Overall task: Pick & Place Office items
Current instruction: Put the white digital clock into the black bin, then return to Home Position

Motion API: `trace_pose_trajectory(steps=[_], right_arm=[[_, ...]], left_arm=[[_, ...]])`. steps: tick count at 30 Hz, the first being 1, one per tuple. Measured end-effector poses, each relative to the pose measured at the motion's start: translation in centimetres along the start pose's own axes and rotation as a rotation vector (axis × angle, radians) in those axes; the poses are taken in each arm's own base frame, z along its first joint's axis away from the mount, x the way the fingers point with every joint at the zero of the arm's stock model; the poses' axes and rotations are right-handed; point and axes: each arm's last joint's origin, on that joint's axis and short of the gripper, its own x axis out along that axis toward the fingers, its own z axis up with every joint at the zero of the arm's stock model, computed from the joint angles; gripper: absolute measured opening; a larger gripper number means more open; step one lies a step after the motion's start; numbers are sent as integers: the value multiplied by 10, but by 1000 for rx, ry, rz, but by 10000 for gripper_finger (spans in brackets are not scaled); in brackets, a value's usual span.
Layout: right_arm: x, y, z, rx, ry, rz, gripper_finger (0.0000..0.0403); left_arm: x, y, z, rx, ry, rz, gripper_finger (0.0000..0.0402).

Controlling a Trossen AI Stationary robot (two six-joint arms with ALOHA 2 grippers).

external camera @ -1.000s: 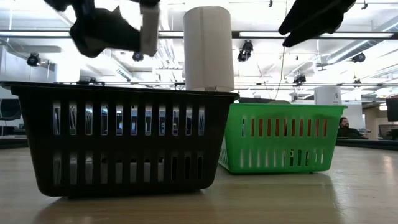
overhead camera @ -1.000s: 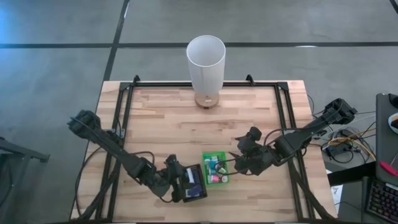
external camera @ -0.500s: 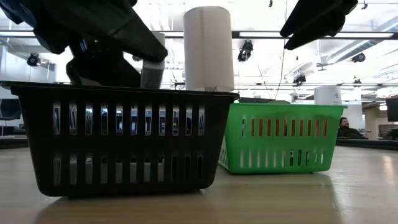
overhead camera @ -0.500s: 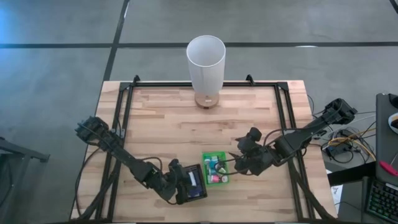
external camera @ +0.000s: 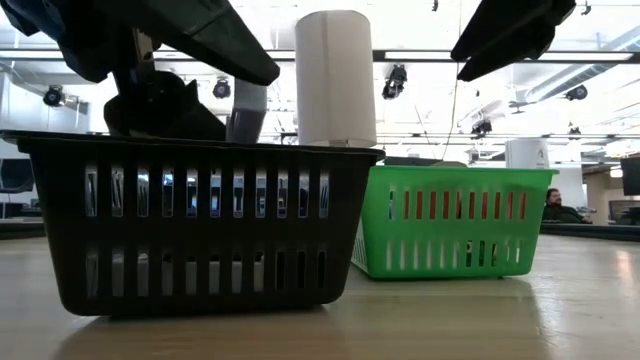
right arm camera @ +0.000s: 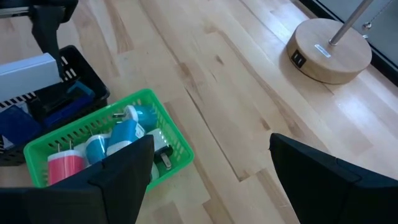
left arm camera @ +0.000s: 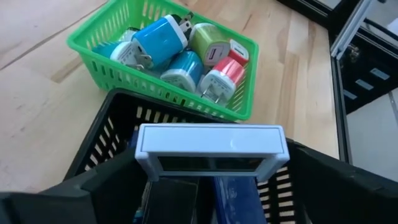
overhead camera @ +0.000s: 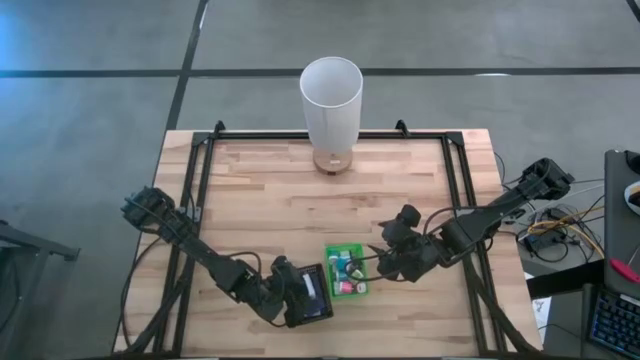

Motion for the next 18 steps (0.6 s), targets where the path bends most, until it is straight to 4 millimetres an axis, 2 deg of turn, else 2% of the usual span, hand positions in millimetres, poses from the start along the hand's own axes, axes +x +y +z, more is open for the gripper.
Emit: trace_pose_trajectory(steps=[5,15,18], right_arm=[[0,0,0,-1,0,0,313],[0,0,0,-9,0,0,313],[0,0,0,-72,2,-3,313]], left_arm=[[0,-1,1,11,-5,-6,348],[0,-1,1,16,-5,-6,347],[-1,0,1,130,-1,0,348]])
